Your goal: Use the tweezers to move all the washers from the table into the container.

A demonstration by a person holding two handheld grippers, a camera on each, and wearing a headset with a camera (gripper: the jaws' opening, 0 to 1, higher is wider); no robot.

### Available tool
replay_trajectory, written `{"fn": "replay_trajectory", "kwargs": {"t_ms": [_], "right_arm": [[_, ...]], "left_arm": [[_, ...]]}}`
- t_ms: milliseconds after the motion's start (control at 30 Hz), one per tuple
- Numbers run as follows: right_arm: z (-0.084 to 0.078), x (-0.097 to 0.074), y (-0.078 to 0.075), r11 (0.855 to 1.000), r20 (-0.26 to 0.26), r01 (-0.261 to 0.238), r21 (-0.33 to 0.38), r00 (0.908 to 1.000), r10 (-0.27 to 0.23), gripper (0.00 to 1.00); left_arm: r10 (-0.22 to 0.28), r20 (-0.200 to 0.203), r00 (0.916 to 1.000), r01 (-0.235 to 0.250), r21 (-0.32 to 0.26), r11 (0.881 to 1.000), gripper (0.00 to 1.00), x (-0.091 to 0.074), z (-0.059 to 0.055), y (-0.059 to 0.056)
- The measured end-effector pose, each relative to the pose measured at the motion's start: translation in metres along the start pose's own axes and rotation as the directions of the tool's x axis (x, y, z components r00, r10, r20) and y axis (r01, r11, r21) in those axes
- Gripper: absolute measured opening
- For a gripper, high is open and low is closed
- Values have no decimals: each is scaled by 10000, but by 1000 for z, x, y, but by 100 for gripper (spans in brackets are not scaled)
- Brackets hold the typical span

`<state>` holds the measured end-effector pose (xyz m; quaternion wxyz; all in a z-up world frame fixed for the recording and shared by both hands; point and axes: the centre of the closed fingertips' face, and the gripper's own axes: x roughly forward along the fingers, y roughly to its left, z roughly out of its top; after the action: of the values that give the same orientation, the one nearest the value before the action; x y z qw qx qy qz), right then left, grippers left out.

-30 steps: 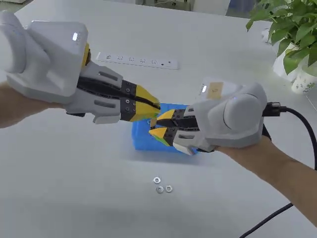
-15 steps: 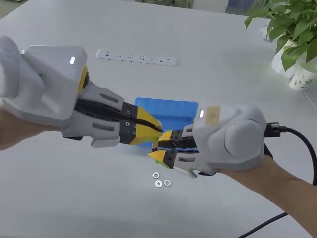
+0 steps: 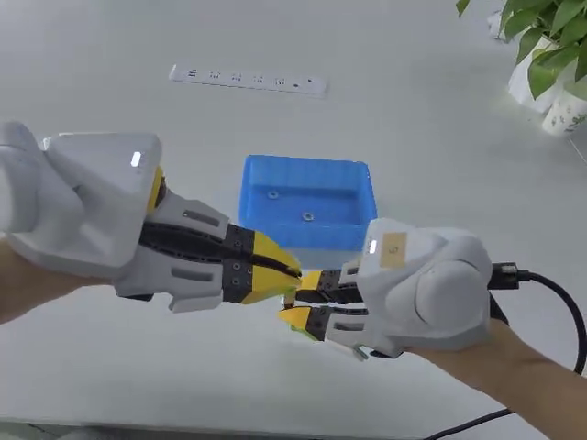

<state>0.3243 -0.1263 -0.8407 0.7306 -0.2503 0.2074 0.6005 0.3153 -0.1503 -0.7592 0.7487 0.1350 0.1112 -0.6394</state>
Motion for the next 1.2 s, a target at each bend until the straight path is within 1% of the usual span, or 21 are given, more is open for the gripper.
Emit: {"fn": "replay_trajectory", "kwargs": {"t_ms": [100,233,467,600,700,833,1033,1200], "right_arm": [[-8,2,-1,10000,-306,20,-94,9995,-23,11],[-10,2,-4,10000,-299,2,35,9996,-1,11],[-15,7,-7,9994,-294,20,344,9996,-10,12],[-20,10,-6,9983,-347,-69,580,9994,89,12],[-24,10,-6,9978,-403,-50,655,9992,77,12],[-25,11,-6,9977,-374,-25,671,9993,50,12],[-25,11,-7,9974,-292,-37,721,9996,59,12],[-24,12,-8,9977,-292,-48,680,9996,68,12]], "left_arm": [[190,21,9998,-189,-233,9995,5,3,-8,2],[307,122,9995,-302,-414,9987,5,5,-8,5],[291,-47,9996,-293,-450,9986,5,10,-12,9],[297,-92,9995,-301,-579,9979,5,14,-17,10],[304,-110,9995,-310,-646,9974,5,15,-20,9],[221,-103,9997,-228,-745,9970,5,17,-20,7],[197,-192,9996,-209,-655,9976,5,18,-19,5],[246,-190,9995,-259,-661,9975,6,17,-19,7]]}}
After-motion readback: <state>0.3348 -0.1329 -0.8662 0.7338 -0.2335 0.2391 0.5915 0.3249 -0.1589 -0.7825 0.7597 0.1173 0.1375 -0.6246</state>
